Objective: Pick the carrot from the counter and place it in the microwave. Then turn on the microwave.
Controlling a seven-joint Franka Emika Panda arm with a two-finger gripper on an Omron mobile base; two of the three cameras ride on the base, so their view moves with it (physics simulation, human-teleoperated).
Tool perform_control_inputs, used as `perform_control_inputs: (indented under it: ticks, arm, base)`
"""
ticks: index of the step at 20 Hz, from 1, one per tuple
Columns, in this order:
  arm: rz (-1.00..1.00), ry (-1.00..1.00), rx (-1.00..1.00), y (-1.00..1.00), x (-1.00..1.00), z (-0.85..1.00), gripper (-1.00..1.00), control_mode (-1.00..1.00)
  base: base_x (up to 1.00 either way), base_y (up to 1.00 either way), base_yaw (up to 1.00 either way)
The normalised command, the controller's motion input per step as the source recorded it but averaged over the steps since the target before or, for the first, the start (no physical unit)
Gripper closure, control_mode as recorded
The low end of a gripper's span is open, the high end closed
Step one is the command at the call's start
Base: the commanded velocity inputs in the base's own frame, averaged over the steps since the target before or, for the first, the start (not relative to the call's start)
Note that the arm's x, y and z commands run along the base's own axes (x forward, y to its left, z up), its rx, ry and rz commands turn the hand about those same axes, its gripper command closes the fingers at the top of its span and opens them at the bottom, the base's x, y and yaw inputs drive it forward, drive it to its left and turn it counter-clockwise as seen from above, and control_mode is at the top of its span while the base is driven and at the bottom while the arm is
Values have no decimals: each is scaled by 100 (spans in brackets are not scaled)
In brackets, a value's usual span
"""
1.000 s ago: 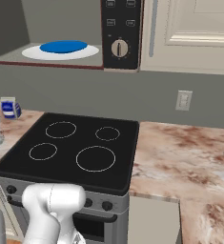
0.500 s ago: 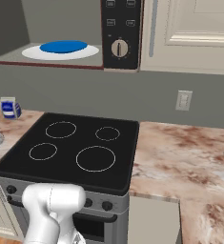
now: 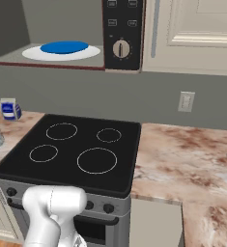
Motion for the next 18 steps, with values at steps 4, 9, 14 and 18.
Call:
perform_control_inputs:
  ticks: [4,9,14,18]
  arm:
    - [-18,17,6,20,36,-16,-100,-100]
    - [-17,17,0,54,20,-32,-100,-100]
    - [-14,10,0,53,23,-11,-100,-100]
    - [-10,2,0,23,35,0,-100,-100]
  base:
    - [0,0,0]
    - [0,0,0]
    - [0,0,0]
    - [0,0,0]
